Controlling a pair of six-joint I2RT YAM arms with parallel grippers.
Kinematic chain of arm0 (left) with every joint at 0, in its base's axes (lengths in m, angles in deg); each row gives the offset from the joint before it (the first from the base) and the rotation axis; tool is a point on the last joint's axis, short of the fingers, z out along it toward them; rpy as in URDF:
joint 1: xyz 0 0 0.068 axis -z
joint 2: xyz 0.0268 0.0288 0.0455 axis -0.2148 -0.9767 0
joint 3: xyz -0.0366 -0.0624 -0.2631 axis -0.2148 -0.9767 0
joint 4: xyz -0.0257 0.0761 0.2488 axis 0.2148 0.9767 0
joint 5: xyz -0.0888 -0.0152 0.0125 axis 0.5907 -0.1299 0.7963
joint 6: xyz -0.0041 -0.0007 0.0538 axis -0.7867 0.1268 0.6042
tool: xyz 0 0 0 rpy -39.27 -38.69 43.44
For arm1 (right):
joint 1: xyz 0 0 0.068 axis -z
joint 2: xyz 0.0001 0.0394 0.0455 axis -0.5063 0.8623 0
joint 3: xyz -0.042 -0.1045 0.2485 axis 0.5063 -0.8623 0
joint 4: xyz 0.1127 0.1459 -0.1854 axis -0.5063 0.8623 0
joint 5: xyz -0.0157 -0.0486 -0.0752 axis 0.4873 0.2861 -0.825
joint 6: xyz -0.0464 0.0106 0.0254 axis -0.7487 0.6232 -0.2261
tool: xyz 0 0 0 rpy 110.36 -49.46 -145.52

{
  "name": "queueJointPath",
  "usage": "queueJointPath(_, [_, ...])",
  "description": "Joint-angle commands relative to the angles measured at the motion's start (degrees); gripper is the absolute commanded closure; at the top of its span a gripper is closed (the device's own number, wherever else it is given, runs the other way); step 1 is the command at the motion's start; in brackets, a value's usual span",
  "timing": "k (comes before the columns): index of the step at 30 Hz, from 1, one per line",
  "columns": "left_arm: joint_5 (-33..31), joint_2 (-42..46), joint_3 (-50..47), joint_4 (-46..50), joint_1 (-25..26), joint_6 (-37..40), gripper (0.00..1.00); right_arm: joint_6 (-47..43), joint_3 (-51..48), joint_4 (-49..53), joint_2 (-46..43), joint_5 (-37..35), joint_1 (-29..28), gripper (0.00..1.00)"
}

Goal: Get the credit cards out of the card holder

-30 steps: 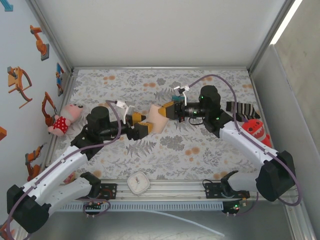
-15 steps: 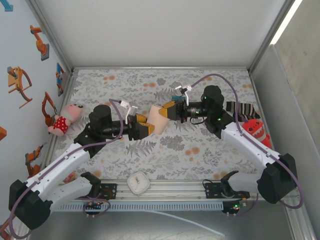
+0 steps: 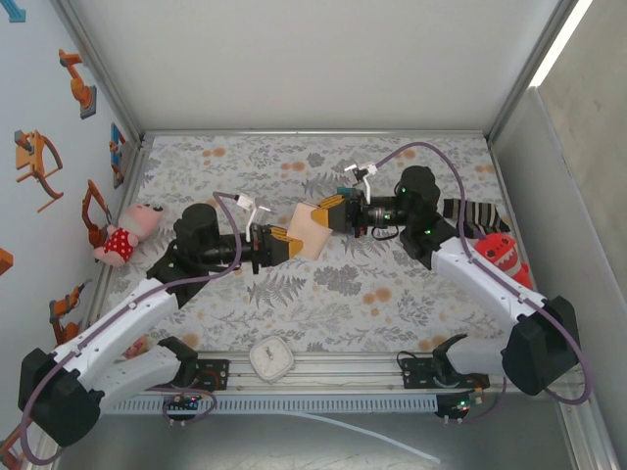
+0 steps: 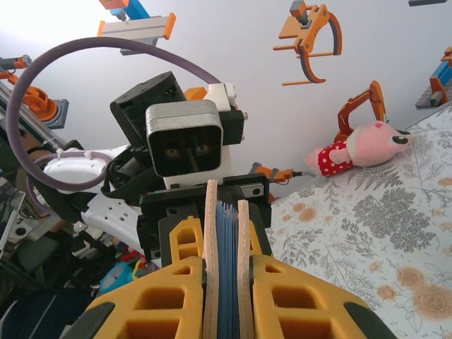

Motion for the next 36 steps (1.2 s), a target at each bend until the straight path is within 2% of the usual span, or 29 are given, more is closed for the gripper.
queueJointPath(1, [-5.99, 1.38, 1.64, 5.3, 0.41, 5.22, 0.96, -5.36, 2.05, 8.32, -0.91, -6.88, -0.26, 0.64])
queueJointPath(3, [-11.11, 2.43, 2.37, 9.14, 1.37, 8.49, 1.0, -7.56, 2.41, 13.28, -2.0, -12.39, -0.28, 0.48])
queueJointPath(5, [-19.11, 3.22, 3.33, 13.51, 3.43, 12.94, 1.0, -8.38, 2.41, 16.48, -3.26, -17.51, -0.3, 0.31])
queueJointPath(7, [-29.42, 3.42, 4.26, 16.79, 6.29, 17.13, 1.0, -8.24, 2.46, 18.82, -4.38, -22.53, -0.34, 0.22])
queueJointPath(11, [-45.89, 2.83, 4.21, 15.55, 11.76, 23.37, 1.0, -5.52, 3.4, 24.18, -6.58, -33.75, -0.44, 0.13])
queueJointPath(14, [-54.86, 1.84, 2.9, 10.22, 14.32, 26.69, 1.0, -2.91, 5.03, 29.45, -7.07, -40.11, -0.98, 0.11])
queueJointPath(17, [-60.66, -0.33, 2.6, 5.43, 15.99, 30.02, 1.0, -0.23, 6.02, 32.43, -7.25, -45.52, -2.51, 0.1])
queueJointPath(26, [-61.05, -8.86, 4.31, -2.1, 16.38, 37.05, 1.0, 6.86, 6.17, 25.86, -5.38, -44.45, -3.42, 0.09])
queueJointPath(36, [-64.15, -12.02, 3.27, -10.23, 17.82, 44.24, 1.0, 13.31, 7.37, 21.5, 0.39, -43.01, -4.02, 0.07])
